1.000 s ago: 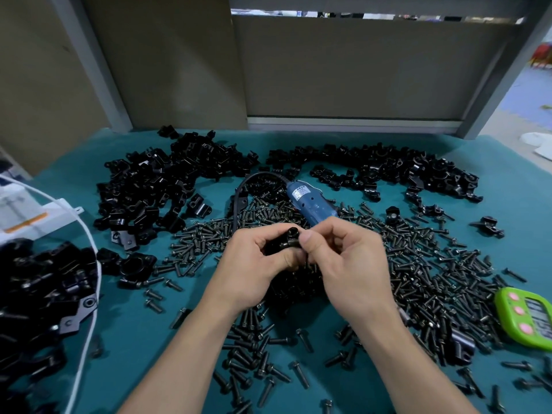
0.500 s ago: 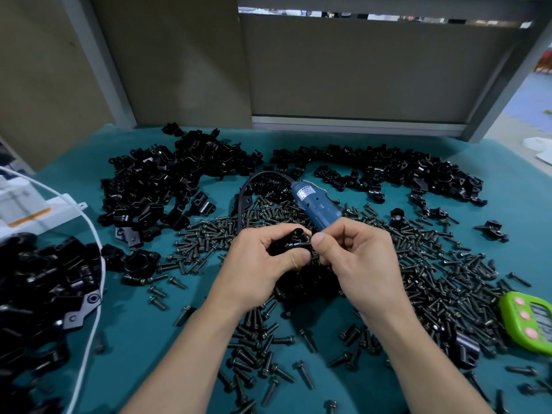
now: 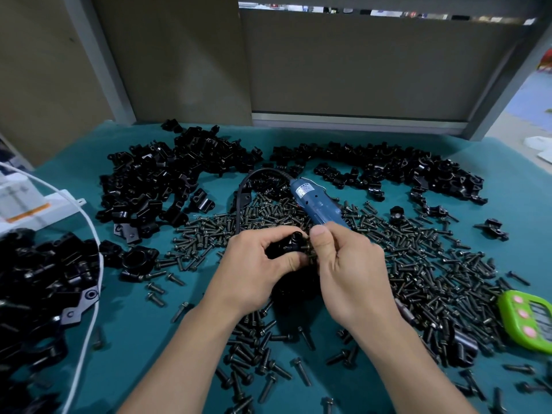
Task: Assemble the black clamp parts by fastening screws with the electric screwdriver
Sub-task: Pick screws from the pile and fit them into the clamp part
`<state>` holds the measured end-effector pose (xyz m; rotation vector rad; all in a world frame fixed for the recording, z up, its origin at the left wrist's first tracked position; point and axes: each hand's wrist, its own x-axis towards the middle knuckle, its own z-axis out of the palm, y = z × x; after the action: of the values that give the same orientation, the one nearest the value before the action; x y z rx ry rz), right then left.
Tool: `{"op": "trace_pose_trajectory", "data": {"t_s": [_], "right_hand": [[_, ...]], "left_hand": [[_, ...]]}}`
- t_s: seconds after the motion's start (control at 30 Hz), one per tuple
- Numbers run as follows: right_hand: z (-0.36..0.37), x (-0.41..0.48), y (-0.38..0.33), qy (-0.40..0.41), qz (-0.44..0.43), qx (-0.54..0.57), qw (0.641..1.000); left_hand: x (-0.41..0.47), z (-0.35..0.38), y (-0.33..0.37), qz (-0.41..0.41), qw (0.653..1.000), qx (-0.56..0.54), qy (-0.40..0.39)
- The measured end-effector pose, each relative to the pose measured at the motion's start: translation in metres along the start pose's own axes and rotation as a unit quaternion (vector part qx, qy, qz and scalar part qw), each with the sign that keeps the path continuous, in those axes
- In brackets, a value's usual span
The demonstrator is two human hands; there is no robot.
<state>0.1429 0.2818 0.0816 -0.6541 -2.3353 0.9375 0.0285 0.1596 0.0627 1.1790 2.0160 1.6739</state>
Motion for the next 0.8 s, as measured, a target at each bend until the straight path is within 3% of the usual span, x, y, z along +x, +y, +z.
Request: {"op": "trace_pose_trajectory", "data": {"t_s": [0.27, 0.53, 0.67, 0.8], "right_hand": [[0.002, 0.003, 0.002, -0.045, -0.03, 0.013, 0.998], [0.004, 0.002, 0.004, -0.037, -0.039, 0.036, 0.998], [0.007, 0.003, 0.002, -0.035, -0.016, -0.017, 0.999], [0.001, 0.002, 0.005, -0.044, -0.052, 0.037, 0.997]], "left_hand": [[0.001, -0.004, -0.005, -0.018, 1.0, -0.008, -0.006], [0.004, -0.006, -0.009, -0.024, 1.0, 0.004, 0.002], [0.003, -0.004, -0.006, -0.019, 0.999, 0.028, 0.005], [0.004, -0.007, -0.008, -0.025, 0.999, 0.017, 0.009]]}}
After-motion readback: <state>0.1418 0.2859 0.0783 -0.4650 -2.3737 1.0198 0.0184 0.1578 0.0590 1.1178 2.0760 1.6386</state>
